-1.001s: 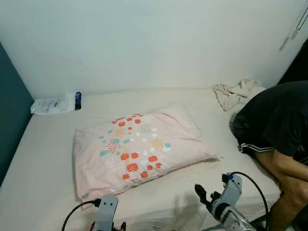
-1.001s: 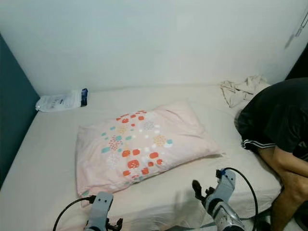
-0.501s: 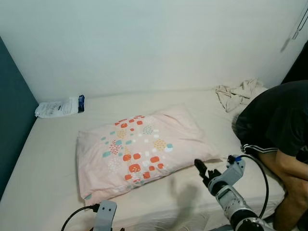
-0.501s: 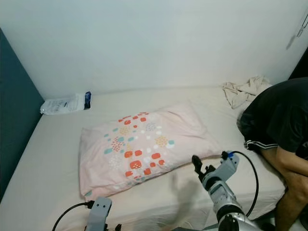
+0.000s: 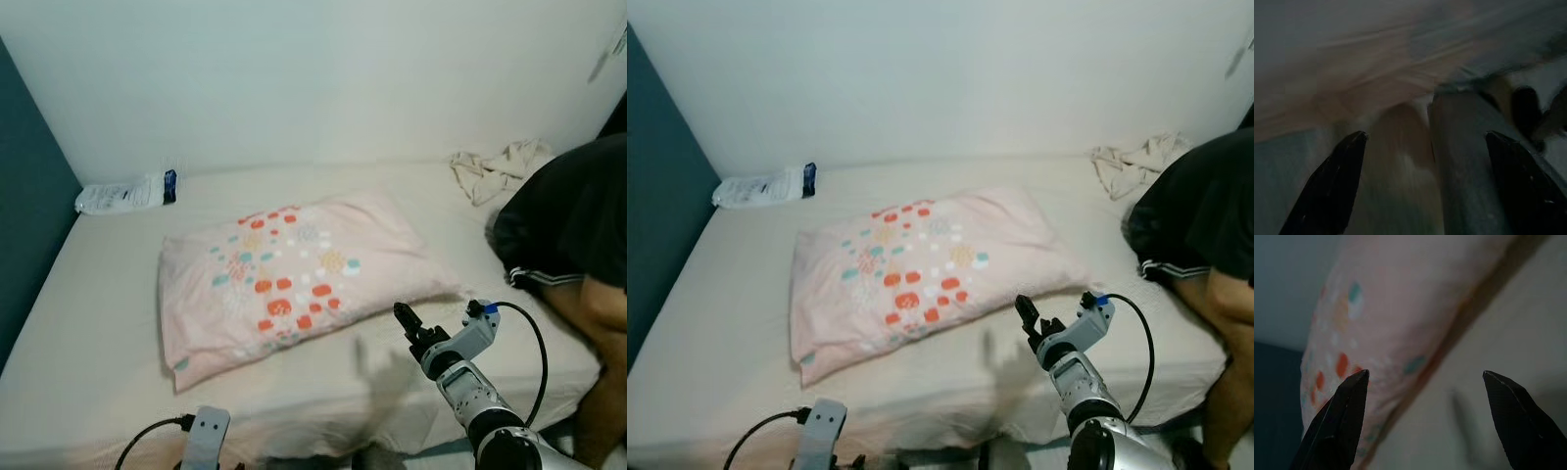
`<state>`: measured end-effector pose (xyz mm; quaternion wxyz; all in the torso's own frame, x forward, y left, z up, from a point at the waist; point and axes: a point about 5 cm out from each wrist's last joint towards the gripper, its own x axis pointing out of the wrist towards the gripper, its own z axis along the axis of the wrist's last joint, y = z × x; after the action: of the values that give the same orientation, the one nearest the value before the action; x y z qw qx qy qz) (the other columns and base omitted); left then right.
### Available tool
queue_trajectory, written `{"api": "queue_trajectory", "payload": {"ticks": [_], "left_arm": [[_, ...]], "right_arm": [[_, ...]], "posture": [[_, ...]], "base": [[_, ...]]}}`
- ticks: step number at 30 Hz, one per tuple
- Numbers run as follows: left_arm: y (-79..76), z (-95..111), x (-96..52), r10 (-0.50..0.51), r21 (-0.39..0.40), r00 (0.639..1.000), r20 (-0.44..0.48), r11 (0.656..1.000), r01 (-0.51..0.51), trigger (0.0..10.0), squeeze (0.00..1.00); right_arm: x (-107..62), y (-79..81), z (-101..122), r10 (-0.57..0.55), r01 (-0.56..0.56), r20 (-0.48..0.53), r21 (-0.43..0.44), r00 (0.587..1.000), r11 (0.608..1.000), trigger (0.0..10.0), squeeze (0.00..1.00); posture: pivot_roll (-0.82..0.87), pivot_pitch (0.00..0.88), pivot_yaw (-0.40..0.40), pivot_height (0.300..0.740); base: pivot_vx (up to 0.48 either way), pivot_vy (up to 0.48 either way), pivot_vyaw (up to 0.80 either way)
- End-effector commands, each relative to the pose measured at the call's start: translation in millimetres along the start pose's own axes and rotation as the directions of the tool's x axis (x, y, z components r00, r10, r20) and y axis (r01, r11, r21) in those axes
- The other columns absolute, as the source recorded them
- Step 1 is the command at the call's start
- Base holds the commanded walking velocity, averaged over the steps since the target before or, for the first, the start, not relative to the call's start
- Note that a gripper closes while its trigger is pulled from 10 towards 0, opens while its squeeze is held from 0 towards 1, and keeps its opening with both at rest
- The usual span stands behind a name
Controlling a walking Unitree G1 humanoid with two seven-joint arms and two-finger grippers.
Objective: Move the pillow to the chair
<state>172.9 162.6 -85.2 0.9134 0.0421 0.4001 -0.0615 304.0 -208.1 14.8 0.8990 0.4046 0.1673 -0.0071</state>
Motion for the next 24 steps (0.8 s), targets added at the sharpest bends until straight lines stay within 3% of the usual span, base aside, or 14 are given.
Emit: {"api": "queue_trajectory", "payload": {"ticks": [1, 11, 16, 24], "left_arm": [[7.6, -3, -2.1, 0.026, -0.003, 1.0, -0.006, 1.0, -0.026, 10.0, 0.0], [57.0, 15, -7.7, 0.181, -0.066, 0.978, 0.106, 0.982, -0.175, 10.0, 0.0], [71.8, 20, -12.3, 0.211, -0.066, 0.965, 0.154, 0.977, -0.203, 10.0, 0.0], [89.1, 20, -22.6, 0.228, -0.043, 0.95, 0.215, 0.974, -0.224, 10.0, 0.0]], "right_arm": [[1.5, 3.8, -2, 0.027, -0.027, -0.008, 0.021, 1.0, 0.999, 10.0, 0.0], [14.8, 39.6, 23, 0.274, -0.279, 0.089, 0.057, 0.958, 0.959, 10.0, 0.0], [18.2, 49.0, 28, 0.311, -0.322, 0.133, 0.076, 0.941, 0.944, 10.0, 0.0], [24.3, 76.3, 29, 0.458, -0.478, 0.173, 0.095, 0.872, 0.873, 10.0, 0.0]], "posture": [[-0.05, 0.092, 0.001, 0.58], [-0.03, 0.134, 0.034, 0.55], [0.0, 0.166, 0.057, 0.55], [0.06, 0.231, 0.108, 0.55]], "base": [[0.0, 0.0, 0.0], [0.0, 0.0, 0.0], [0.0, 0.0, 0.0], [0.0, 0.0, 0.0]]}}
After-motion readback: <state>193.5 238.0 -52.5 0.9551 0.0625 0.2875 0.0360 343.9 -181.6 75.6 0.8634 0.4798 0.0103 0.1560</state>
